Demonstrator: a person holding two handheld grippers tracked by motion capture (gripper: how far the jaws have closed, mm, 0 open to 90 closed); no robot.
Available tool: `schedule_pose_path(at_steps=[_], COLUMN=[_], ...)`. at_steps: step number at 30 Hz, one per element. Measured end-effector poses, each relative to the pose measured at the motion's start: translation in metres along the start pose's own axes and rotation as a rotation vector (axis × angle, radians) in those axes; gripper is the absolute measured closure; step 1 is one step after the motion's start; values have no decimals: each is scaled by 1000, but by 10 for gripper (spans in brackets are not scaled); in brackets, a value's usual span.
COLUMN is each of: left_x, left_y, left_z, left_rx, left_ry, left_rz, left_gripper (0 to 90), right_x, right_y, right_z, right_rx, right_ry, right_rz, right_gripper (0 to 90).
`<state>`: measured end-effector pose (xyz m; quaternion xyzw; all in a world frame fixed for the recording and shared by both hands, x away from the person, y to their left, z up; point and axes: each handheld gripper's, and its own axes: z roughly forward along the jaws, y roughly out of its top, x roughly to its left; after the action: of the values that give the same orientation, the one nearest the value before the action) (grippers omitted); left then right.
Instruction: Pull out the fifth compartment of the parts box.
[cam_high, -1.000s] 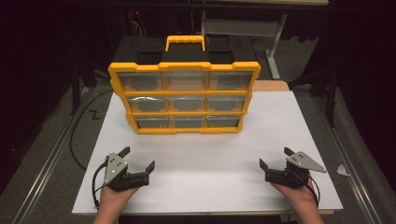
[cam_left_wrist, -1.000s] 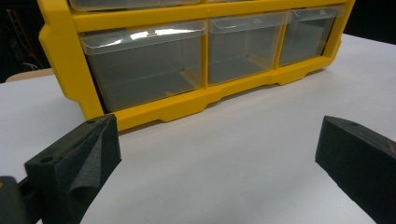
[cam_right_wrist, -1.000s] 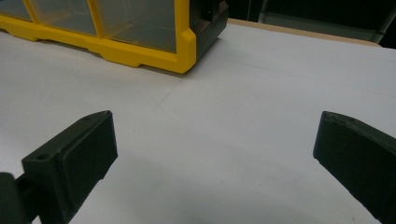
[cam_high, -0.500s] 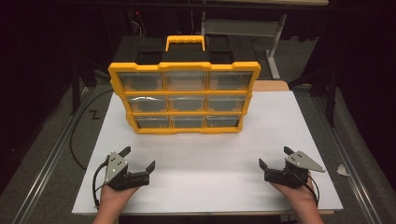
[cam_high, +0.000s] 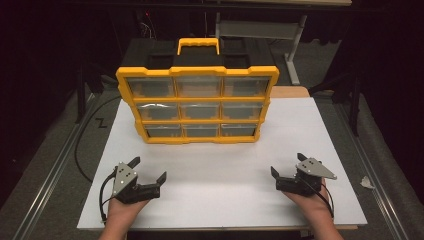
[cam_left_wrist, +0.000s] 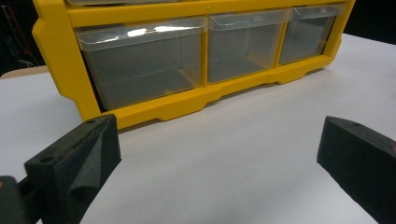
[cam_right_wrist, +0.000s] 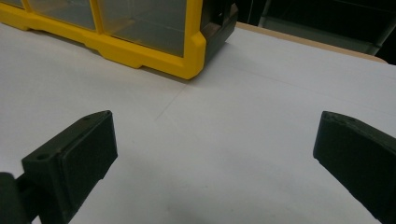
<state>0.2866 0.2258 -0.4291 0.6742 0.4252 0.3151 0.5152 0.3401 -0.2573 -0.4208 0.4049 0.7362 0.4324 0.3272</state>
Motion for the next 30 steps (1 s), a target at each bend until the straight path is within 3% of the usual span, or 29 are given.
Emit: schedule_pose_path(at_steps=[11,20,27,30], left_x=[-1,0,0,0], left_y=[0,0,0,0], left_z=[0,0,0,0], left_rx=[-6,-7,-7,-7], left_ry=[-5,-4,-4,-4], left_rz=[6,11,13,14], left_gripper=[2,2,2,2], right_x=[6,15,16,17], right_y=[8,18,23,23], right_z=[20,44,55,53], right_rx=[-1,3,5,14], right_ry=[0,2,-7,-7], right_rz=[7,-16,-10,-31], right_gripper=[9,9,13,12])
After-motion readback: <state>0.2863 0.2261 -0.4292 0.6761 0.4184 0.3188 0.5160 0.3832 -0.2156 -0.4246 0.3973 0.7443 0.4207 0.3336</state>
